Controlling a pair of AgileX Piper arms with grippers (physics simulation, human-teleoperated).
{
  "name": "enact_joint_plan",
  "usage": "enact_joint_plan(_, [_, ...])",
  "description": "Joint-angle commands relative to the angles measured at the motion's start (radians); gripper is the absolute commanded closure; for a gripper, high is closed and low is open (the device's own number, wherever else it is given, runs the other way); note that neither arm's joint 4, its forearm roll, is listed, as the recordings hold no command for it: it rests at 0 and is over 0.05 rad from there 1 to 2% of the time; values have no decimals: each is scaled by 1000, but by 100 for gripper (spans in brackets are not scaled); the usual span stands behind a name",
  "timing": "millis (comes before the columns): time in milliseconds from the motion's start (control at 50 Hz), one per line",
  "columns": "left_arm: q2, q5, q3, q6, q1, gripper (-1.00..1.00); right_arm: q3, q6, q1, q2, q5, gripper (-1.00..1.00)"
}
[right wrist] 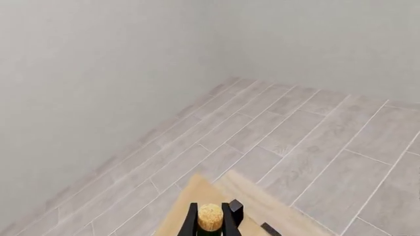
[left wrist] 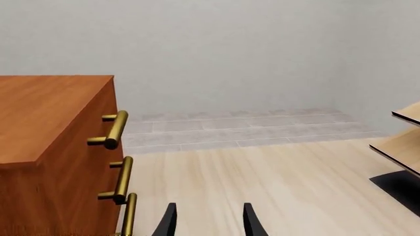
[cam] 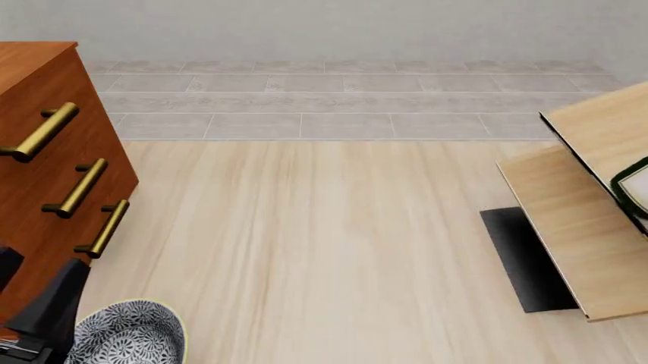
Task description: Put the wine bottle on the wine rack.
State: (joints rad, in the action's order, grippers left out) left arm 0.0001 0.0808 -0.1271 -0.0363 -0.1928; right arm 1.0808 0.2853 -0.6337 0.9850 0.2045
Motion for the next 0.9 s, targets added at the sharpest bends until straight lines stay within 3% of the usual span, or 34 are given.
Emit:
enact_joint_plan(20, [0, -2, 5, -1, 1, -100, -85, 7, -40, 86, -31, 100])
enact_joint_plan(900, [0, -10, 20, -7, 28, -100, -121, -62, -112, 313, -203, 100])
